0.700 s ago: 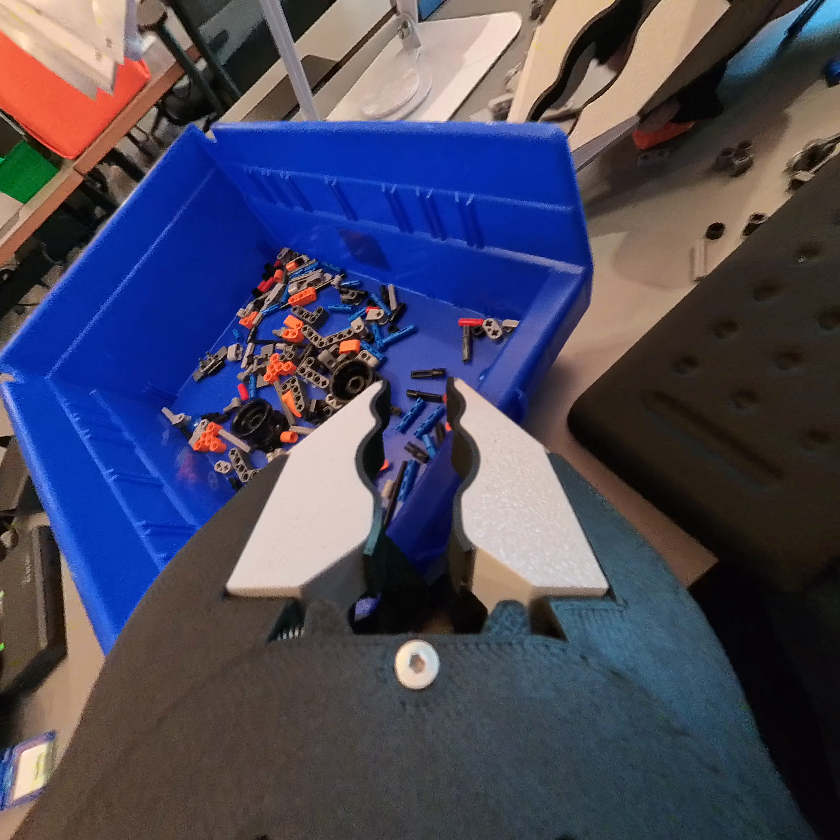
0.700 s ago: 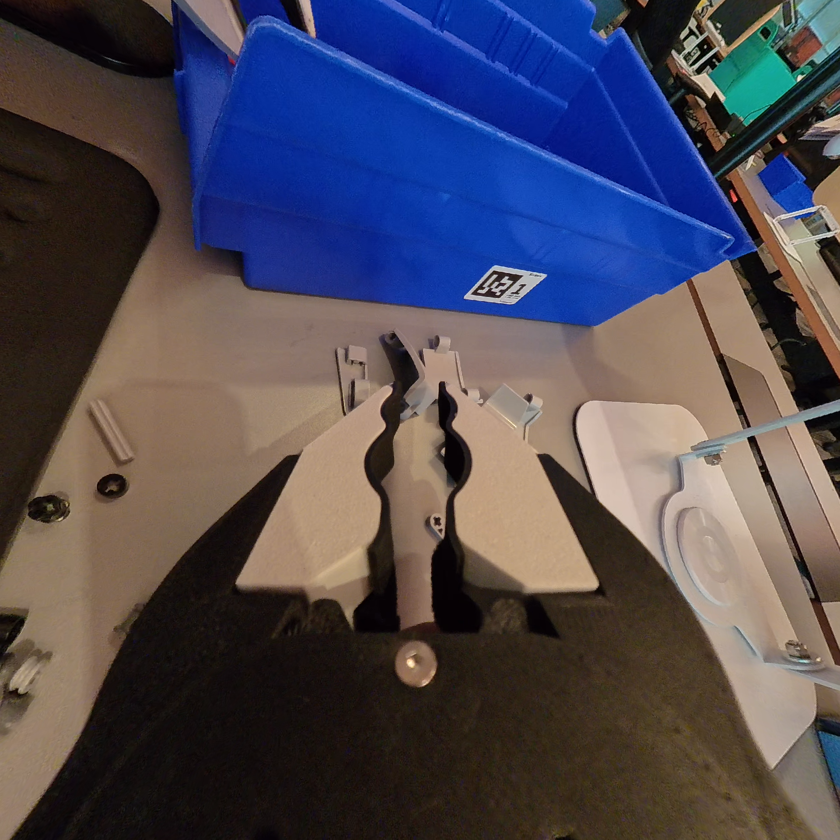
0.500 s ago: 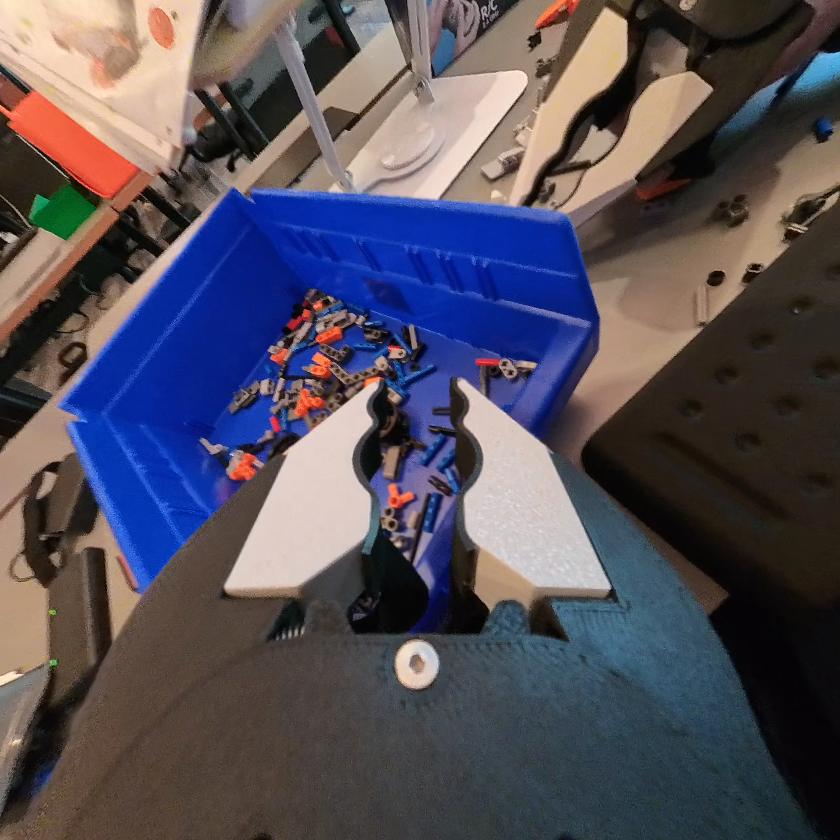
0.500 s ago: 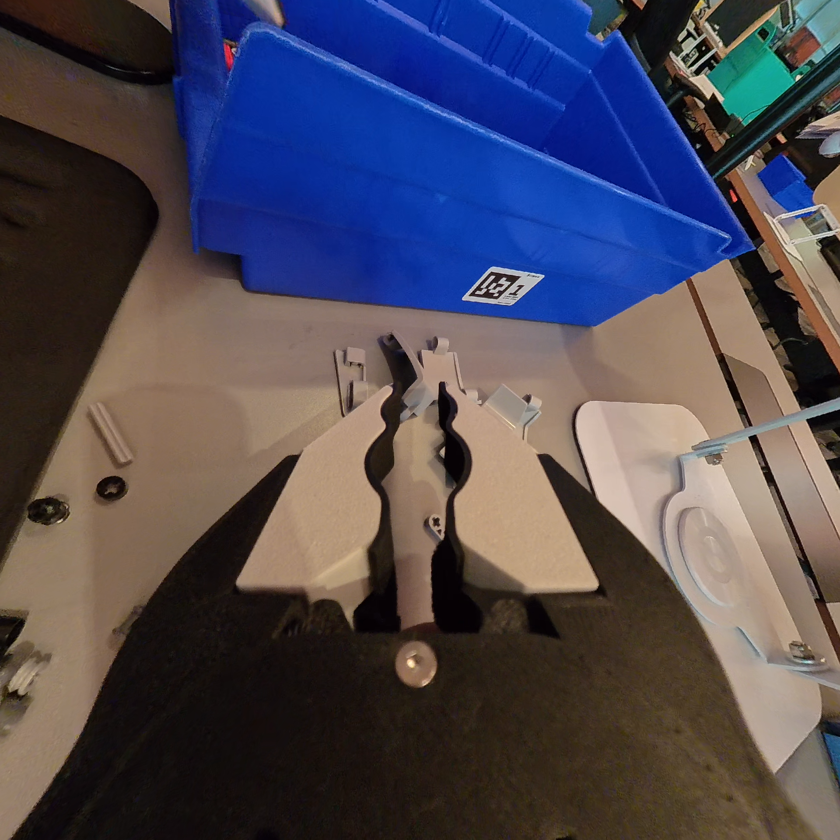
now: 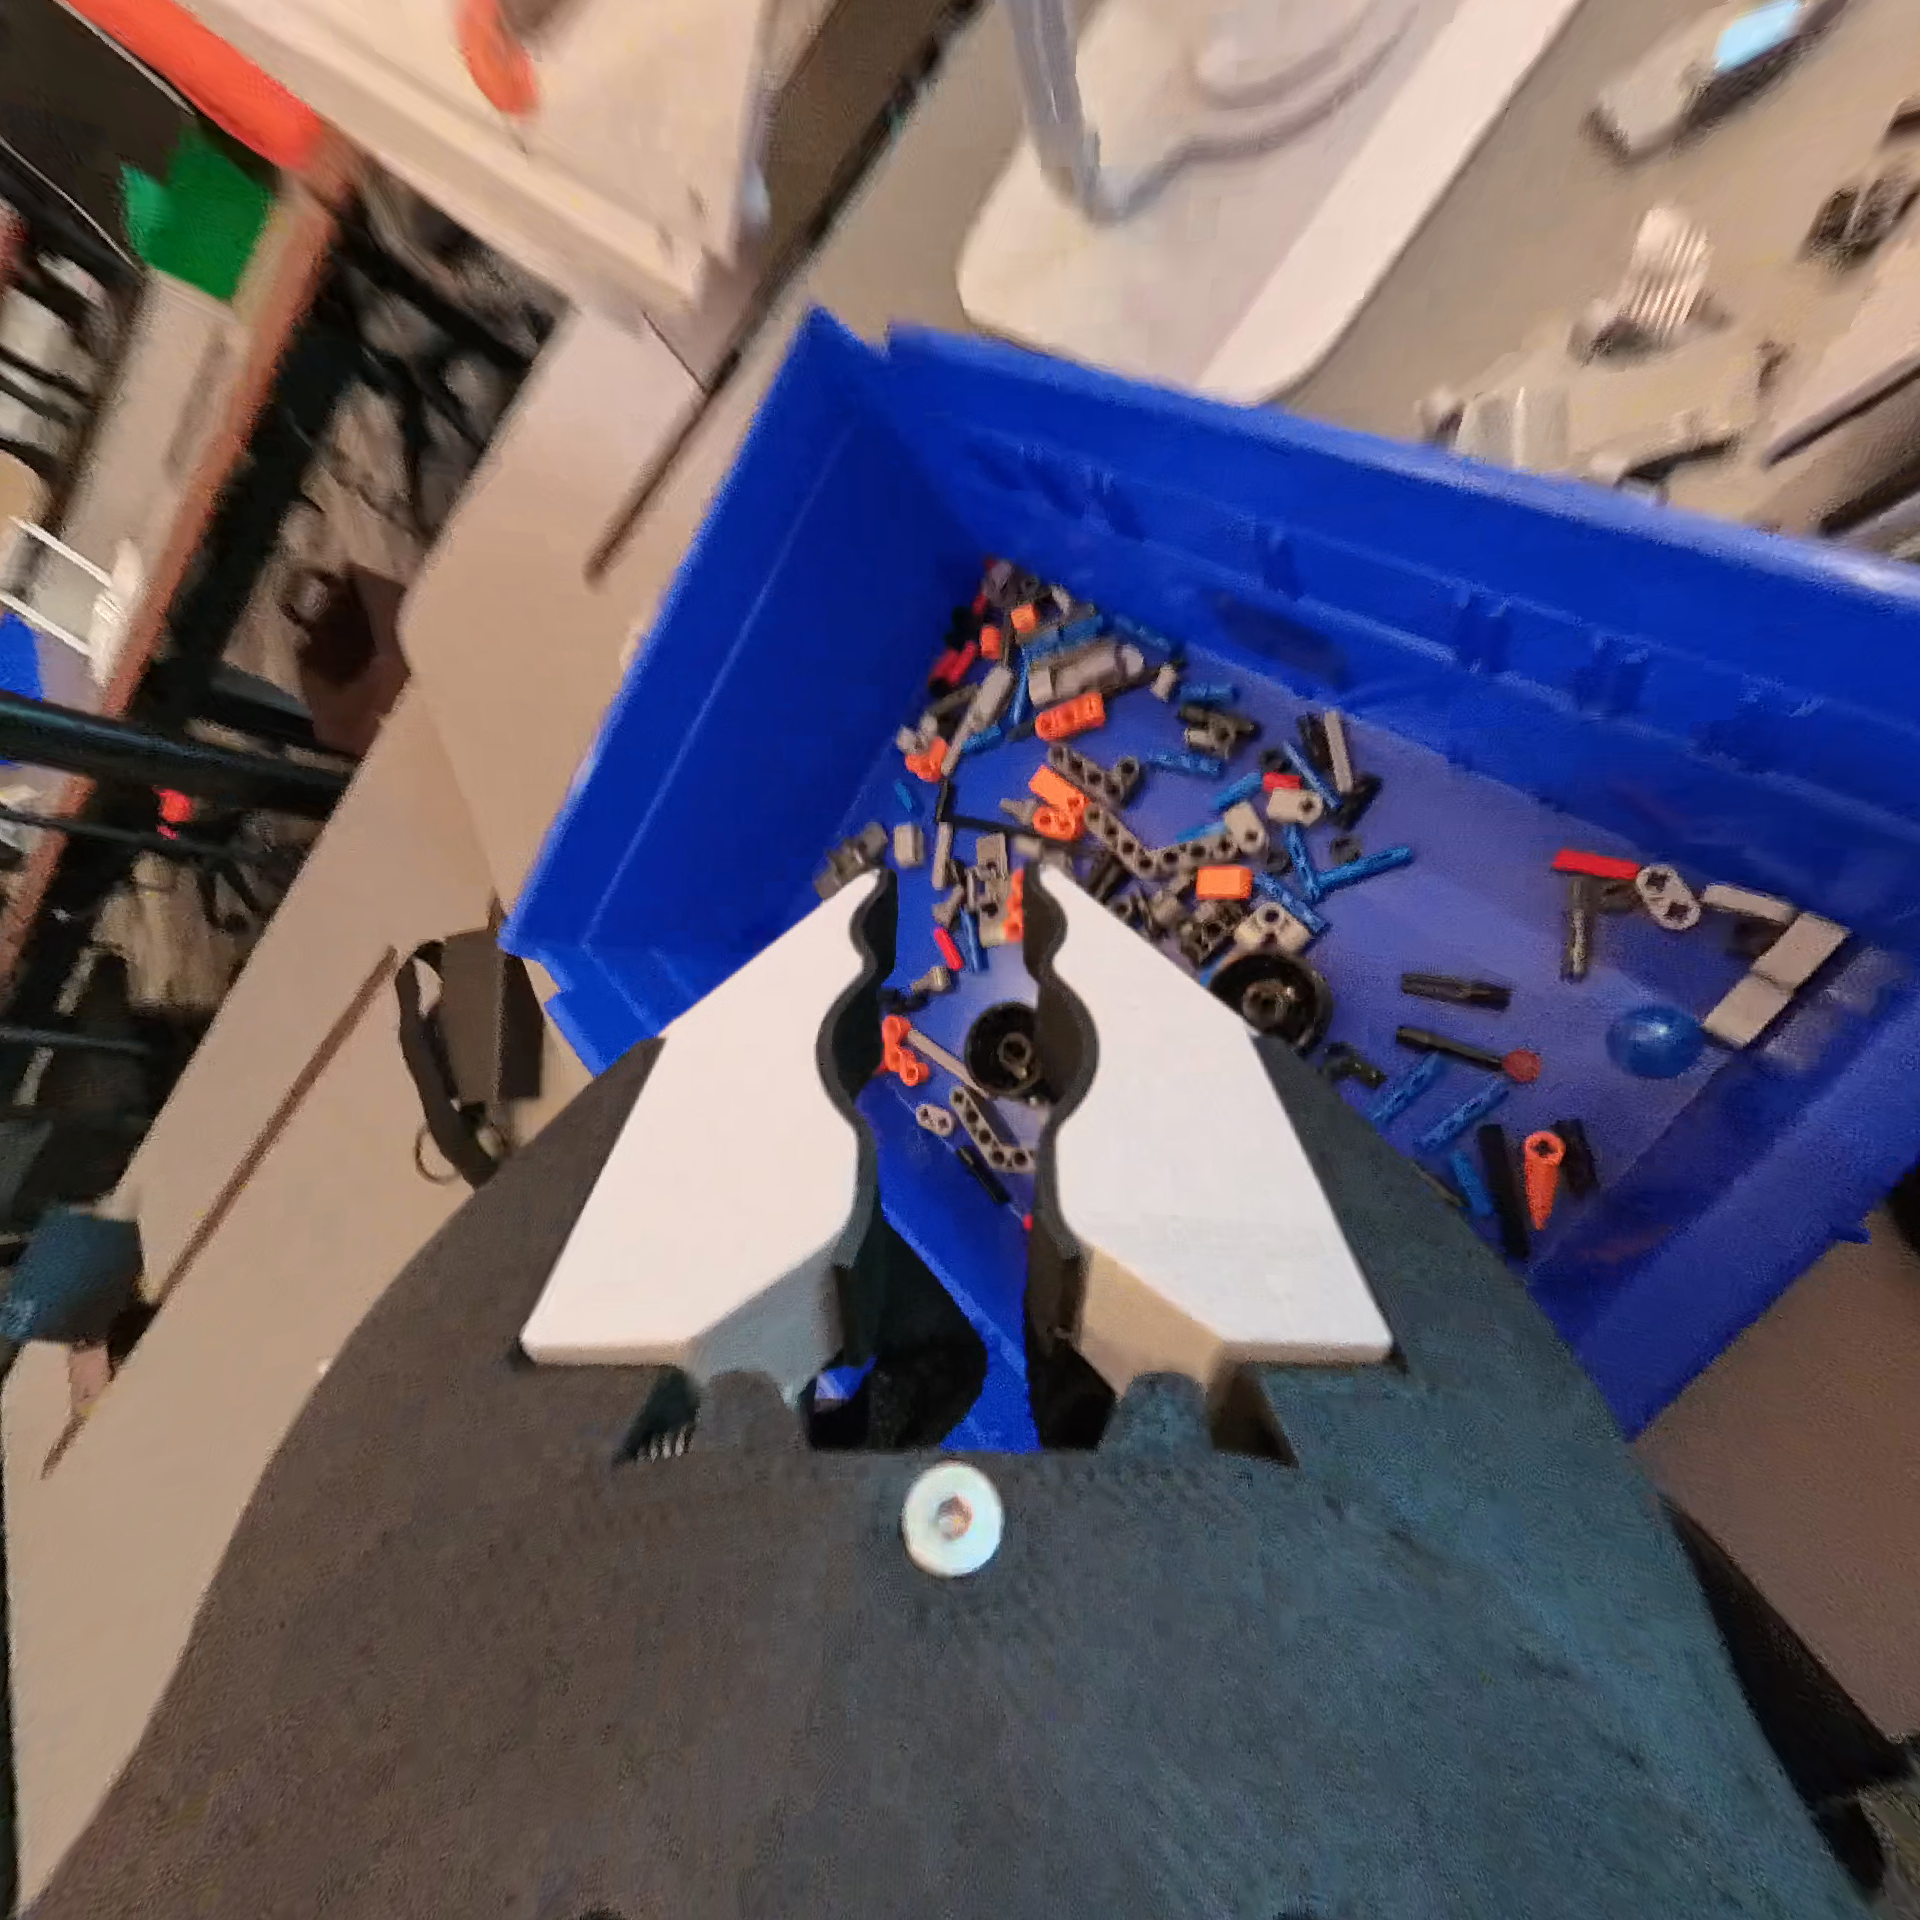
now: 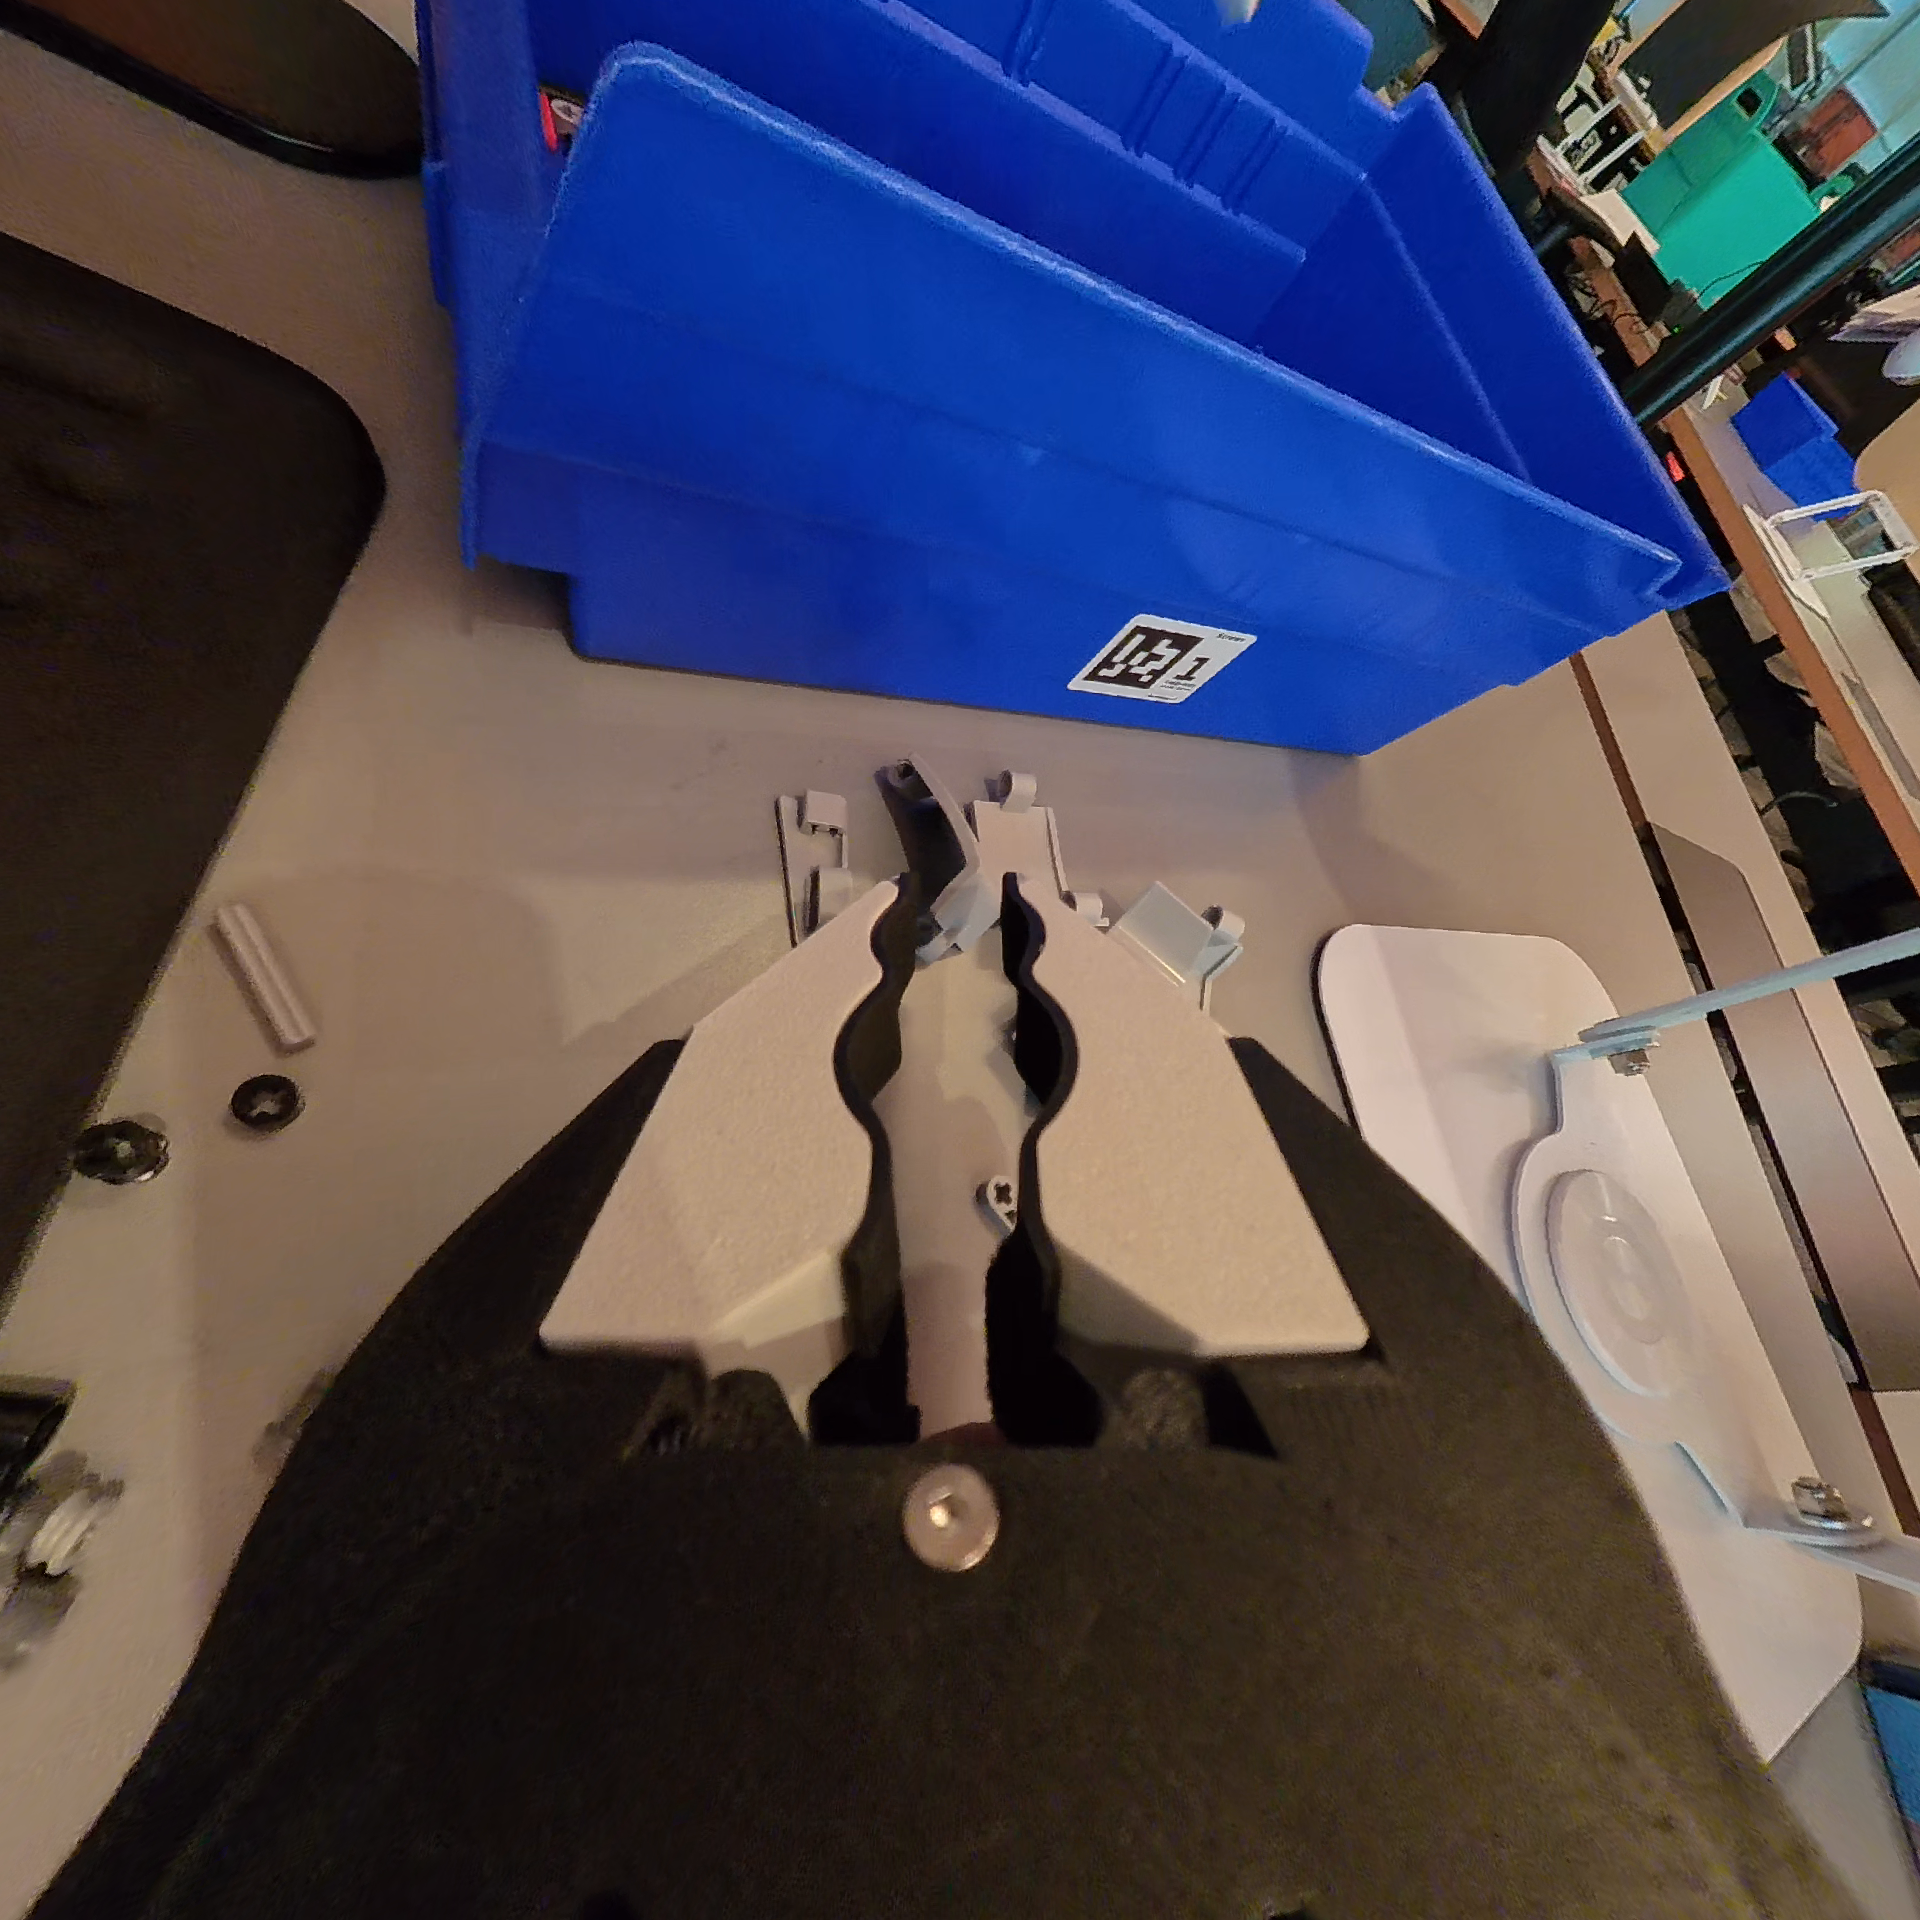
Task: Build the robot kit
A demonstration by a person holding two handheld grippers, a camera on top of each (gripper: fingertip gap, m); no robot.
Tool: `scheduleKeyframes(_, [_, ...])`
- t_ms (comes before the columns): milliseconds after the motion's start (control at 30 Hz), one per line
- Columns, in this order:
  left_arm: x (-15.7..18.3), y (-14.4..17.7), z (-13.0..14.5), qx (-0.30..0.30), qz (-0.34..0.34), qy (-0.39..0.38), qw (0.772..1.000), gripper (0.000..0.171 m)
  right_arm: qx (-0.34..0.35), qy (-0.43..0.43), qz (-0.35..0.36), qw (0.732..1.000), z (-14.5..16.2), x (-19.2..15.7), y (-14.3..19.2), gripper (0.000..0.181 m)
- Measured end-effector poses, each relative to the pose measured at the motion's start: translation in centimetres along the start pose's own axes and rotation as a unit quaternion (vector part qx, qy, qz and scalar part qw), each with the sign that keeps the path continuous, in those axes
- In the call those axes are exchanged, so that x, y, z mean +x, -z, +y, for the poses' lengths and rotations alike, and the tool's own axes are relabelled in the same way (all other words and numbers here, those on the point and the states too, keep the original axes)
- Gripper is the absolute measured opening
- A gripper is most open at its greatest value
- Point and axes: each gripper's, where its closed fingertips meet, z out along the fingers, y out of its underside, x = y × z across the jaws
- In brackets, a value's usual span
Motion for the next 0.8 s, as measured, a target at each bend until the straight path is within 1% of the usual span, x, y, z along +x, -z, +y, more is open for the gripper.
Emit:
scheduleKeyframes(67, [-0.3, -1.3, 1.3, -0.051, 0.003, -0.011, 0.999, 0.021, 0.001, 0.002, 0.000, 1.000, 0.0, 0.0, 0.0, 0.013])
scheduleKeyframes(100, [-0.1, -1.9, 2.2, -0.080, 0.014, -0.003, 0.997, 0.019, 0.001, 0.002, 0.000, 1.000, 0.0, -0.1, 0.0, 0.013])
scheduleKeyframes(133, [-0.2, -2.6, 3.1, -0.109, 0.016, 0.004, 0.994, 0.012, 0.001, 0.003, 0.000, 1.000, 0.0, -0.1, 0.0, 0.013])
scheduleKeyframes(167, [-0.7, -3.1, 4.0, -0.136, 0.000, 0.002, 0.991, 0.006, 0.001, 0.004, -0.001, 1.000, 0.0, -0.1, 0.0, 0.013])
scheduleKeyframes(200, [-0.8, -3.6, 5.0, -0.164, -0.002, 0.001, 0.986, 0.005, 0.001, 0.005, -0.001, 1.000, 0.0, -0.1, 0.1, 0.013])
scheduleKeyframes(300, [0.0, -4.5, 6.4, -0.205, 0.020, -0.005, 0.979, 0.002, 0.001, 0.006, -0.001, 1.000, 0.0, -0.1, 0.1, 0.013])
scheduleKeyframes(433, [0.9, -5.2, 7.3, -0.229, 0.045, -0.019, 0.972, 0.000, 0.000, 0.008, -0.002, 1.000, 0.1, -0.1, 0.0, 0.013])
scheduleKeyframes(533, [2.6, -5.3, 8.5, -0.257, 0.088, -0.032, 0.962, 0.000, -0.001, 0.010, -0.002, 1.000, 0.1, -0.1, 0.0, 0.013])
scheduleKeyframes(600, [3.0, -5.3, 9.1, -0.272, 0.099, -0.043, 0.956, 0.000, -0.001, 0.009, -0.003, 1.000, 0.1, -0.1, 0.0, 0.013])
scheduleKeyframes(800, [1.1, -4.9, 6.7, -0.221, 0.078, -0.028, 0.972, 0.000, -0.001, 0.008, -0.004, 1.000, 0.1, -0.1, 0.0, 0.013])
